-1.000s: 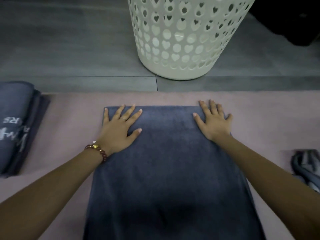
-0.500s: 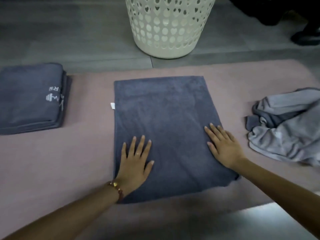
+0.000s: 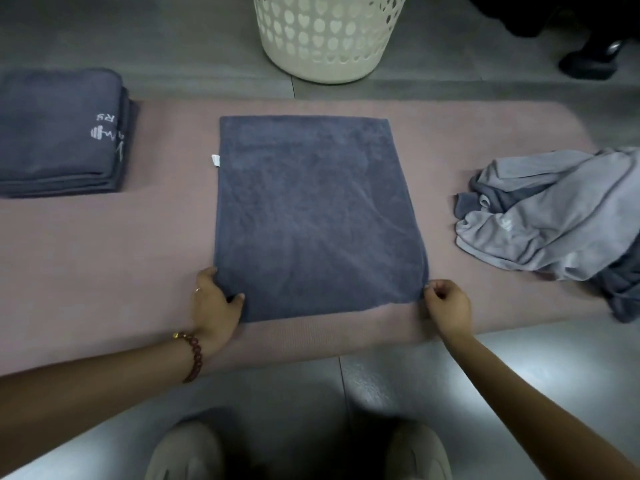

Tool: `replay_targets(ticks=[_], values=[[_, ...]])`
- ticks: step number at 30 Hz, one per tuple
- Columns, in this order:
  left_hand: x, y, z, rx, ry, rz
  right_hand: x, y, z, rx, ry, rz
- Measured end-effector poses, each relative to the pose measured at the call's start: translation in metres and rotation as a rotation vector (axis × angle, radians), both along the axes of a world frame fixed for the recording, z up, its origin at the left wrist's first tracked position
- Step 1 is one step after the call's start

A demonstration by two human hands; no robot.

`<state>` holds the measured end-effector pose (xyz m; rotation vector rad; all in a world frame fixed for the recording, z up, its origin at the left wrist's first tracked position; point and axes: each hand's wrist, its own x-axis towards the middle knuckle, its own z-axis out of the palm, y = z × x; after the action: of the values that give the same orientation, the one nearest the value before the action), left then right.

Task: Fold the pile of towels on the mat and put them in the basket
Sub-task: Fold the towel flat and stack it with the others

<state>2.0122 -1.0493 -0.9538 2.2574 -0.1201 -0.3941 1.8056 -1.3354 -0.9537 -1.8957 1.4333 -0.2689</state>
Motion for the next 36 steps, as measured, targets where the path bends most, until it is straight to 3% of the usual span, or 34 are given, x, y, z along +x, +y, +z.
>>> replay_targets(ticks=[2,5,8,11,15,21,26,31,33,36], values=[[-0.006,0.004,0.005,-0.063,0.036,-0.038,0.003,-0.001,0.001,0.001,-0.077,-0.030],[-0.009,0.017,0.009,-0.068,0.000,-0.158,0.005,0.001,0.010,0.035,-0.338,-0.091],[-0.001,0.033,0.010,-0.055,-0.072,-0.219,0.013,0.001,0.029,0.206,-0.617,-0.142],[0.003,0.037,0.015,-0.142,-0.054,-0.195,0.025,-0.004,0.050,0.317,-0.748,-0.172],[0.005,0.036,0.016,-0.271,0.005,-0.118,0.029,-0.011,0.065,0.320,-0.720,-0.080],[0.004,0.035,0.008,-0.273,-0.007,-0.062,0.027,-0.024,0.072,0.398,-0.644,0.144],[0.008,0.031,0.006,-0.257,0.012,-0.047,0.028,-0.029,0.068,0.516,-0.711,0.084],[0.008,0.029,0.011,-0.247,-0.004,-0.052,0.030,-0.031,0.047,0.075,-0.491,0.042],[0.006,0.030,0.010,-0.232,0.005,-0.061,0.026,-0.027,0.041,0.058,-0.501,0.035],[0.004,0.031,0.009,-0.226,0.013,-0.066,0.015,-0.028,0.029,0.194,-0.416,0.092]])
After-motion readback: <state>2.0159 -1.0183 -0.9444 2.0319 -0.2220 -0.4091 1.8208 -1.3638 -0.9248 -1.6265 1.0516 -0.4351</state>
